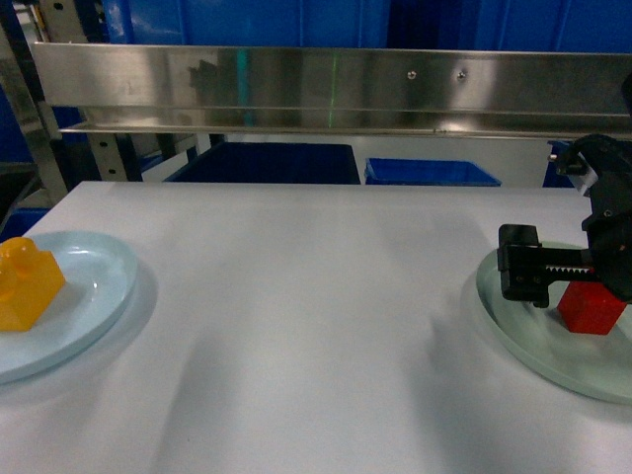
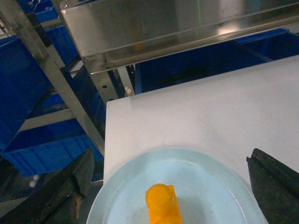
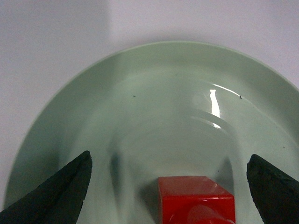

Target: Sort and place red and yellow blocks in left bins

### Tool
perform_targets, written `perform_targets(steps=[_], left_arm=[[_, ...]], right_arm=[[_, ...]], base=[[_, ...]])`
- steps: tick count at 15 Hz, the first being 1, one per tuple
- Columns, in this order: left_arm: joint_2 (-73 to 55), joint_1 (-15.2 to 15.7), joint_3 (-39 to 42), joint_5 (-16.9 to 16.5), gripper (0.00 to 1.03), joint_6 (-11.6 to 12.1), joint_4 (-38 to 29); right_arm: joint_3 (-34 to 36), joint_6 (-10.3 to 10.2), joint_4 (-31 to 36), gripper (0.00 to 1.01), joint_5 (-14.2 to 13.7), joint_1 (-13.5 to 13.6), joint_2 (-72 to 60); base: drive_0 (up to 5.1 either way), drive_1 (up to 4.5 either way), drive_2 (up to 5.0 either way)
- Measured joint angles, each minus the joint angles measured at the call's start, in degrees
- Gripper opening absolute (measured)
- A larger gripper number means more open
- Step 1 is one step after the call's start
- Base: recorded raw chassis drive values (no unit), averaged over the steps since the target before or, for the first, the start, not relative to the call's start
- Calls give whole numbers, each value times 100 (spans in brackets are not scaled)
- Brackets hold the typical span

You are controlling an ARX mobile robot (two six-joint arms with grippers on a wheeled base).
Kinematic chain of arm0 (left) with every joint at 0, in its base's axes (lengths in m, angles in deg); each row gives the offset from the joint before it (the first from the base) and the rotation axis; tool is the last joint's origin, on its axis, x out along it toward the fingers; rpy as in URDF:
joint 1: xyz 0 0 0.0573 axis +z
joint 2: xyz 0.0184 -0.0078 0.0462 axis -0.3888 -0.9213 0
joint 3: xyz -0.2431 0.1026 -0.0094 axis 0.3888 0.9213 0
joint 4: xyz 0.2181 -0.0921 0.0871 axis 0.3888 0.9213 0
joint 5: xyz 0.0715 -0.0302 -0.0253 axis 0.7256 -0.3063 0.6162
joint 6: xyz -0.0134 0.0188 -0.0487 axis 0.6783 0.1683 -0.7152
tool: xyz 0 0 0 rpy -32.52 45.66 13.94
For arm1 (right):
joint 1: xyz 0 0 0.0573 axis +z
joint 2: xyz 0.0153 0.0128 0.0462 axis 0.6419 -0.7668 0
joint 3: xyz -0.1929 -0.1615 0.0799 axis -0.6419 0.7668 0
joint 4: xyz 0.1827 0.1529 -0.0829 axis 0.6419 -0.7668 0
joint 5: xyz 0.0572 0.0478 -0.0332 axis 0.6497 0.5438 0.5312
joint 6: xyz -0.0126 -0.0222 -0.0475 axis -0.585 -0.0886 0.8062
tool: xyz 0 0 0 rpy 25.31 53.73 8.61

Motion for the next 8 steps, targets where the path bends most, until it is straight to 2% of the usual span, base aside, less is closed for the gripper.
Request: perform_targets(steps=[2, 5, 7, 8], left_arm=[[0, 0, 0, 0, 98, 0, 2], [0, 0, 0, 0, 98, 0, 4], [0, 0, 0, 0, 98, 0, 2], [0, 0, 0, 0, 98, 0, 0]], right_arm=[[-55, -4, -50, 98, -116, -7, -74], [-74, -59, -7, 98, -146, -4, -210], [-81, -90, 227, 98, -192, 2, -273], [-2, -101, 588, 83, -341, 42, -369]], base=[[0, 0, 0], [0, 0, 0], [0, 0, 0], [0, 0, 0]])
